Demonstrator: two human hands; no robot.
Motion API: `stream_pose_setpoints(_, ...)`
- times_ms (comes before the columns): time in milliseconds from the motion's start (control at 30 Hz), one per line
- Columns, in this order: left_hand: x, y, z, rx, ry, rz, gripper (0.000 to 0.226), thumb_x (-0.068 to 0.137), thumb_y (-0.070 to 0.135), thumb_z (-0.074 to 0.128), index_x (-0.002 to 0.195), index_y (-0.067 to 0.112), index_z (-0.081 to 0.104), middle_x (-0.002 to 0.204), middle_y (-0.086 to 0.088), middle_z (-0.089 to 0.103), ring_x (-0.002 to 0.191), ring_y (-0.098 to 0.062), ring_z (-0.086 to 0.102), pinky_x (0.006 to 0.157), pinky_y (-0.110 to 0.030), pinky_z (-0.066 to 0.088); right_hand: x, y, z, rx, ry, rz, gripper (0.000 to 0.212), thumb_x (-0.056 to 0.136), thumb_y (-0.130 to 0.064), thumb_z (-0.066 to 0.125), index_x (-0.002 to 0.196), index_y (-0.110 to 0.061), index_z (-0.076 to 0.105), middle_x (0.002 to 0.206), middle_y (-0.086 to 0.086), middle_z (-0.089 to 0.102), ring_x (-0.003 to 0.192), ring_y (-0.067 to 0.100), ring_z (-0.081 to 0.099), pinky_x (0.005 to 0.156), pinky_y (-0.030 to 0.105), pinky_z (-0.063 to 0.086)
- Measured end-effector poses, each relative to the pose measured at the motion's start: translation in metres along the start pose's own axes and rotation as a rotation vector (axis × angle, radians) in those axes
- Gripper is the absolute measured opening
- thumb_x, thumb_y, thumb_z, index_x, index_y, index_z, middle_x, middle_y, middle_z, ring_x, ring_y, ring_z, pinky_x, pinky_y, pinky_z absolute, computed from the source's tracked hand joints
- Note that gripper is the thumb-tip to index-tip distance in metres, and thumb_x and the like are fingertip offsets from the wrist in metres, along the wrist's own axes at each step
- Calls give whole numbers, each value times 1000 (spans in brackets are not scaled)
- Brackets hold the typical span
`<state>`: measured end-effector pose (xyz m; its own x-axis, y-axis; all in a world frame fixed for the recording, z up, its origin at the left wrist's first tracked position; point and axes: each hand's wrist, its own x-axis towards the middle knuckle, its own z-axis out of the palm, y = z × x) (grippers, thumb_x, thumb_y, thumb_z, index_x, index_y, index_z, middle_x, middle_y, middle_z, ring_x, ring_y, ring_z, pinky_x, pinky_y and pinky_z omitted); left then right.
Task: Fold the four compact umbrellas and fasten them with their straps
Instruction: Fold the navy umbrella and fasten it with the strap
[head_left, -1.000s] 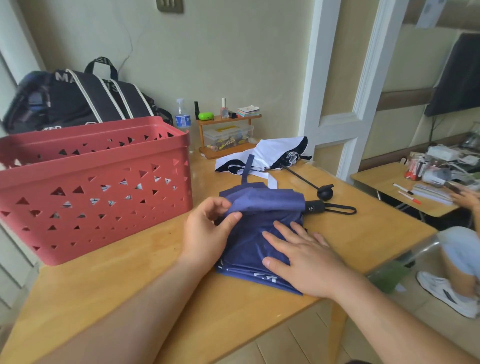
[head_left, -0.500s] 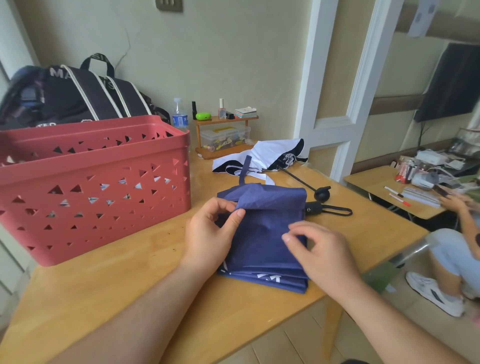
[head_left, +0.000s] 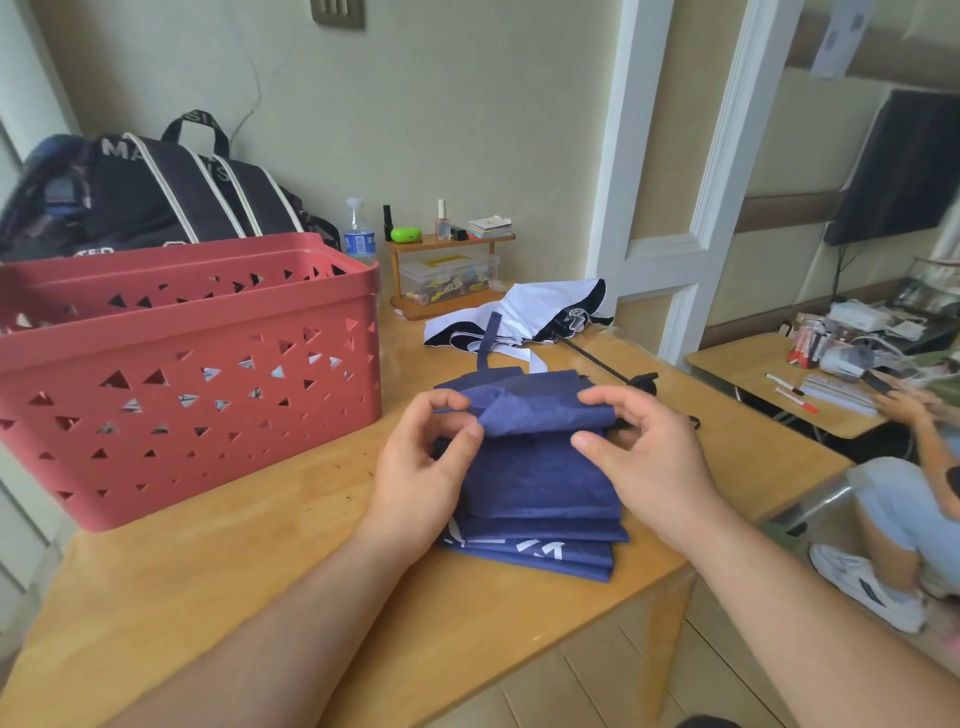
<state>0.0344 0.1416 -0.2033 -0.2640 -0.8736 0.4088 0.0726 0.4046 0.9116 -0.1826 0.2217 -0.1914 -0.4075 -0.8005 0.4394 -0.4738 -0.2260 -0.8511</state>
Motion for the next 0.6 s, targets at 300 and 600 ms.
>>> stream_pose_setpoints(300,5,-6,1,-57,-16,-140,27,98,5,65,111,29,61,70,-1,53,61,-11,43,60,-20,39,-25,25,-5,40,1,82,36,83,-10,86,99,-41,77,94,-7,76,93,16,72,88,34,59)
stream_pose_setpoints(600,5,-6,-4,-127,41,-172,21,99,12,67,101,32,65,78,-8,51,72,-21,44,67,-34,38,-23,23,-3,75,13,109,45,85,-4,82,109,-40,74,93,-4,74,84,27,70,83,35,60)
